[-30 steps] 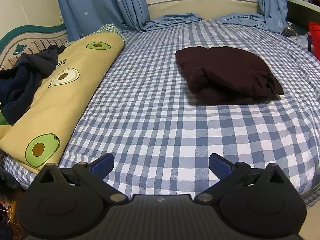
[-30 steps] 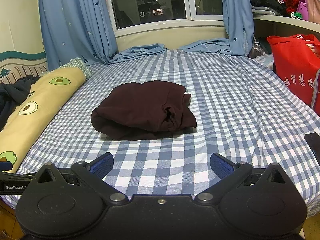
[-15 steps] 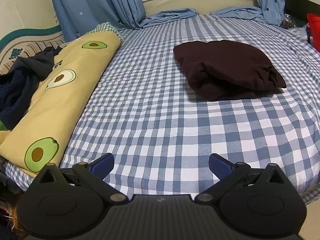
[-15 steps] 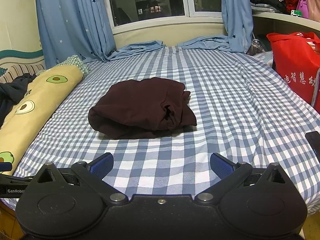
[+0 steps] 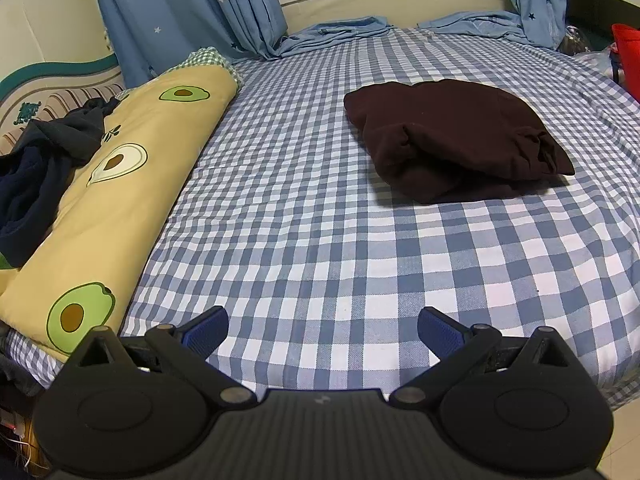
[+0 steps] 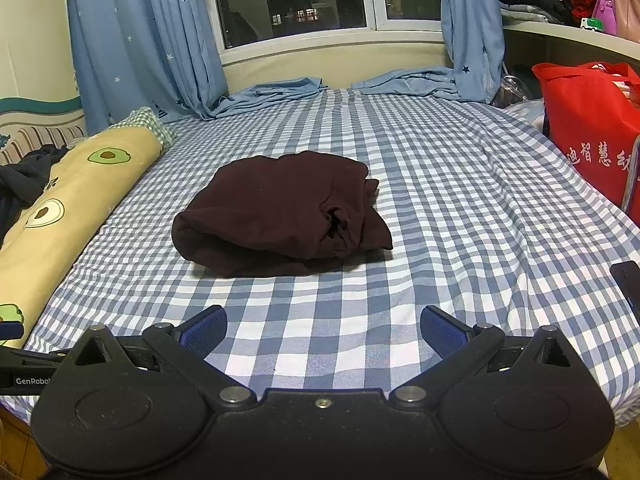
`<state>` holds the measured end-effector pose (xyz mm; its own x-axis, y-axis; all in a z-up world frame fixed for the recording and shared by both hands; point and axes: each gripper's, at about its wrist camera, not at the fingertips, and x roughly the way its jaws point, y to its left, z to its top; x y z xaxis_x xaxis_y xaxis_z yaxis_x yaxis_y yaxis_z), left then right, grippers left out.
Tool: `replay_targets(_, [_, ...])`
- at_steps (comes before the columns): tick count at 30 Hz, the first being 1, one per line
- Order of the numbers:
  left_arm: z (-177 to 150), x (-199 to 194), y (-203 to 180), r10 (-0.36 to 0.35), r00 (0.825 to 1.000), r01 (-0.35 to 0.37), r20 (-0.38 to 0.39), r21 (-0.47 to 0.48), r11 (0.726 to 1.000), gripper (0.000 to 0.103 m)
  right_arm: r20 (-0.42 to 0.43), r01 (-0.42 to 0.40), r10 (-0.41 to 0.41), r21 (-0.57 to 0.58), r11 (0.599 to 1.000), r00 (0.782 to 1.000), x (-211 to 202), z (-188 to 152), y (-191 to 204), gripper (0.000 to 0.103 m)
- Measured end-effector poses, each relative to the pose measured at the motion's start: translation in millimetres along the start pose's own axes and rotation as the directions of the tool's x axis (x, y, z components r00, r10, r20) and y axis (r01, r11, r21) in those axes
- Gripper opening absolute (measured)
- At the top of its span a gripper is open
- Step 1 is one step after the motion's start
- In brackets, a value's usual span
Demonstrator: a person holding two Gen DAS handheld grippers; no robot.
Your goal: Fold small clothes
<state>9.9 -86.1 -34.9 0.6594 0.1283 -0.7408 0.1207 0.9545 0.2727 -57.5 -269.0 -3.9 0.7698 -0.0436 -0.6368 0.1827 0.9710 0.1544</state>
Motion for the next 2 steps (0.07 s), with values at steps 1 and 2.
replay_targets(1, [0.1,0.3,0.1,0.000,1.000,0.000,0.000,0.000,1.000,0.102,0.000,0.000,0.000,0.000,1.000,1.000,0.0,-0.1,-0.1,0.103])
replay_targets(2, [-0.1,0.1,0.1,-0.001,1.000,0.001,0.000,0.001,1.000,0.102,0.001,-0.001,0.001,0.000,1.000,1.000,-0.1,0.0,-0.1,0.103])
